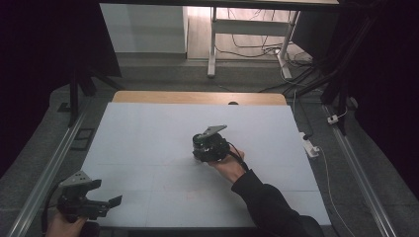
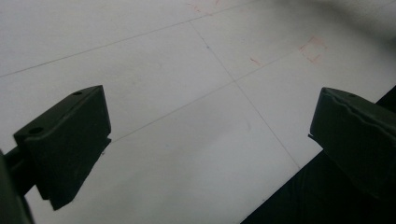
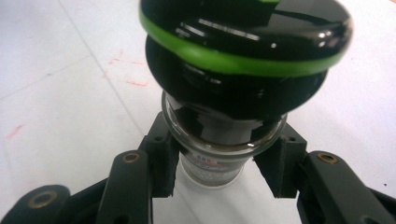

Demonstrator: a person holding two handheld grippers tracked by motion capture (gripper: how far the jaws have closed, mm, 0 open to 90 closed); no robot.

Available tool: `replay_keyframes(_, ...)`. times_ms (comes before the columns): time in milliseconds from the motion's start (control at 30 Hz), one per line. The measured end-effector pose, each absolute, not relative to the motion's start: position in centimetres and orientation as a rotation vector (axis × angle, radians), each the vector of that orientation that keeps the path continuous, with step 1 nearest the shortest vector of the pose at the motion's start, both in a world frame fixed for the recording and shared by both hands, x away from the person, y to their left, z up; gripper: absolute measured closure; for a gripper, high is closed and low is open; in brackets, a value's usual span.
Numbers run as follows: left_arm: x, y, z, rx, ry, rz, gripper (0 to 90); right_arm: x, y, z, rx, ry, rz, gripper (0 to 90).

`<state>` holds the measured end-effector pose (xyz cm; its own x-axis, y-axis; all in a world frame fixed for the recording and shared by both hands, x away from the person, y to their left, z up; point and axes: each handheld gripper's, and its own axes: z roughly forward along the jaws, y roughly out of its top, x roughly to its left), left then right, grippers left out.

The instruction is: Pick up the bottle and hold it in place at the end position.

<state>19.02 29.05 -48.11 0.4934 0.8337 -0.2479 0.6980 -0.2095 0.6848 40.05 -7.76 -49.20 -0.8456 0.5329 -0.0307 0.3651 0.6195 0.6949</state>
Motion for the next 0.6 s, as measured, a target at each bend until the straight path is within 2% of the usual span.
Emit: replay_keyframes(600,19.1,29.0,-48.1,1.971,1.263,0.221,0.0,42.1,-8.2,-50.1,0.801,2.561,1.047,52.7)
